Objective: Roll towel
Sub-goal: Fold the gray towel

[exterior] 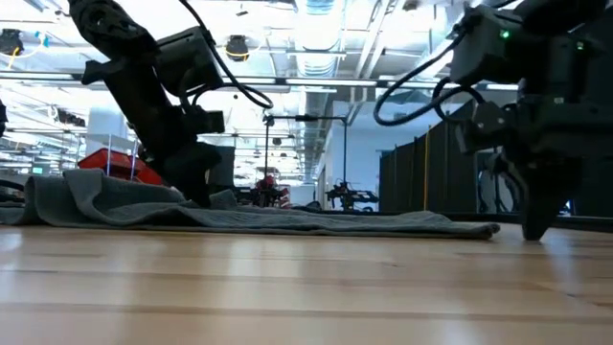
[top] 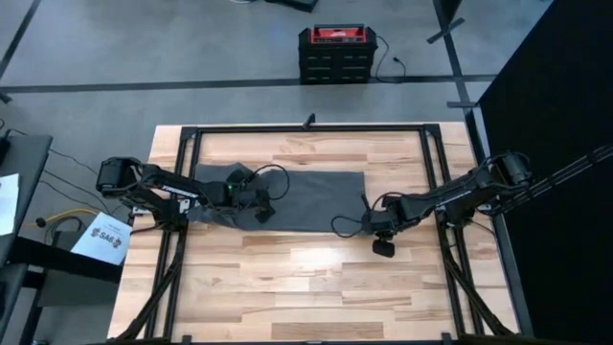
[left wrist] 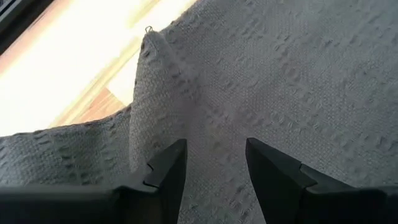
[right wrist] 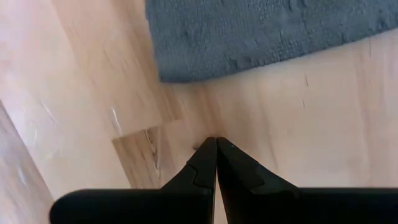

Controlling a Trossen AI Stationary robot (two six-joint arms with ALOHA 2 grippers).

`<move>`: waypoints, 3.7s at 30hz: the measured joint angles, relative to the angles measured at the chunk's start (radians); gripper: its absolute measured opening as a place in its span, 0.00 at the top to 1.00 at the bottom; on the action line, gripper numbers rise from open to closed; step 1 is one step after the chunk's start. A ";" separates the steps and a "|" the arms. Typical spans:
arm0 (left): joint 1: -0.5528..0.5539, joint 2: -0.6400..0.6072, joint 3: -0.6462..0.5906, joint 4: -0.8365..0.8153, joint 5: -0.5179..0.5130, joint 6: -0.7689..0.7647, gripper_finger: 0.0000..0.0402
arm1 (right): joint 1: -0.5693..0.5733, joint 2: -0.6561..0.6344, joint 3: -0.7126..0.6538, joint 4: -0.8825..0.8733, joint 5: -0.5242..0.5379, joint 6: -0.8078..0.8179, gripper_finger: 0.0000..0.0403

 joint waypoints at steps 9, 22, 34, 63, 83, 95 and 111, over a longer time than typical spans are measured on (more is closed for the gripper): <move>0.000 -0.001 0.002 0.002 -0.004 -0.005 0.62 | -0.075 0.000 0.012 0.150 -0.032 -0.135 1.00; -0.015 -0.002 0.003 -0.020 -0.005 -0.031 0.62 | -0.142 -0.001 0.033 0.280 -0.066 -0.267 1.00; -0.053 0.003 0.003 0.192 0.114 -0.025 0.62 | -0.220 -0.002 0.069 0.278 -0.062 -0.366 1.00; -0.183 0.352 0.127 0.755 0.342 0.242 0.62 | -0.130 0.021 0.033 0.302 -0.056 -0.229 1.00; -0.182 0.495 0.322 0.601 0.342 0.314 0.62 | -0.143 0.020 0.060 0.103 -0.079 -0.229 1.00; -0.182 0.495 0.322 0.570 0.342 0.305 0.62 | -0.140 0.020 0.038 0.233 -0.079 -0.239 1.00; -0.173 0.481 0.322 0.574 0.342 0.301 0.62 | -0.164 0.018 -0.061 0.355 -0.077 -0.201 1.00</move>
